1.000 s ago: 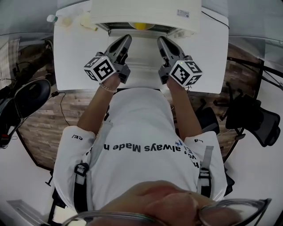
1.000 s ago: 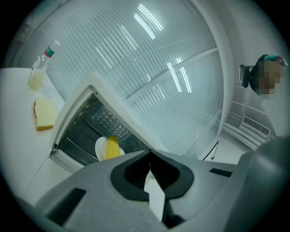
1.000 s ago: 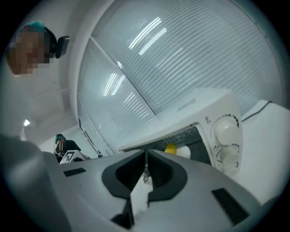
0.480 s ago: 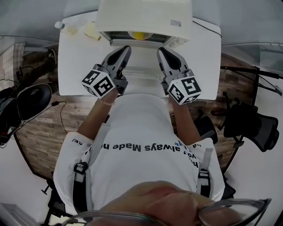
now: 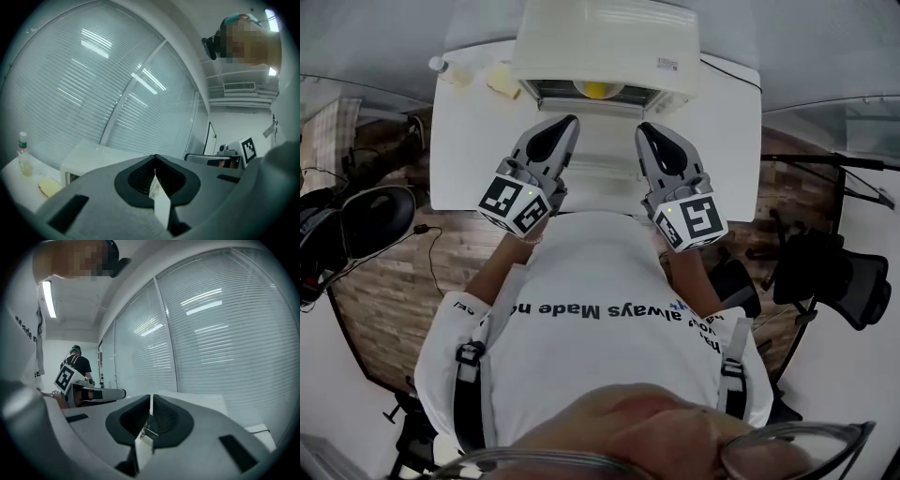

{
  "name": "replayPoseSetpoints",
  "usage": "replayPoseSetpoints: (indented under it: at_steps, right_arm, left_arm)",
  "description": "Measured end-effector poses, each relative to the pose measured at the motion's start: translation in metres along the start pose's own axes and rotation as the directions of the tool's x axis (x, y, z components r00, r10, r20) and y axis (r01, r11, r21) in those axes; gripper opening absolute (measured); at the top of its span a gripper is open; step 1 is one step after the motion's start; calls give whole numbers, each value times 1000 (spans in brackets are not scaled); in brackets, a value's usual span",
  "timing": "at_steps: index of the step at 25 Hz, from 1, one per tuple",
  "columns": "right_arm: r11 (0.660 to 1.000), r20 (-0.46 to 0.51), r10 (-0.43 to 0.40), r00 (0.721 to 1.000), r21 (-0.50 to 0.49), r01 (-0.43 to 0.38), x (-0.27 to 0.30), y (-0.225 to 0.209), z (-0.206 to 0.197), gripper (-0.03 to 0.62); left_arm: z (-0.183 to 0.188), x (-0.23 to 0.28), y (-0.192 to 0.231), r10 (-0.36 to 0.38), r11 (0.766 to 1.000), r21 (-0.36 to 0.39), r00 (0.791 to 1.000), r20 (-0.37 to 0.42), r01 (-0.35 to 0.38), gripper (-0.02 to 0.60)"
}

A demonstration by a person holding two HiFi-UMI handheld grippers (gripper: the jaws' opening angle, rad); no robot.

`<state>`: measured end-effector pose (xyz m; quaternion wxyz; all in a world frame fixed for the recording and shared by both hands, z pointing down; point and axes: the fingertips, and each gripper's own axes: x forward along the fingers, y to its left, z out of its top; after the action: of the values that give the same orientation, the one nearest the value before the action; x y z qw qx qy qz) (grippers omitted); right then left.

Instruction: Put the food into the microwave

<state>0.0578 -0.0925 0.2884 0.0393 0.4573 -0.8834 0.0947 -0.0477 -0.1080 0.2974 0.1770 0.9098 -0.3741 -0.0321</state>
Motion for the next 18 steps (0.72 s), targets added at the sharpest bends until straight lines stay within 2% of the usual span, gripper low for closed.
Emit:
replayPoseSetpoints:
  at_steps: [7,18]
  right_arm:
    - [999,27,8,1000,-32,-7,-13,12,23,23]
    - [998,45,11,999,-57,-9,-24,22,42,21]
  left_arm:
    - [21,-11,-16,-8,998,69,999,32,6,11]
    - [34,-17,-32,-23,995,98,999,48,18,12]
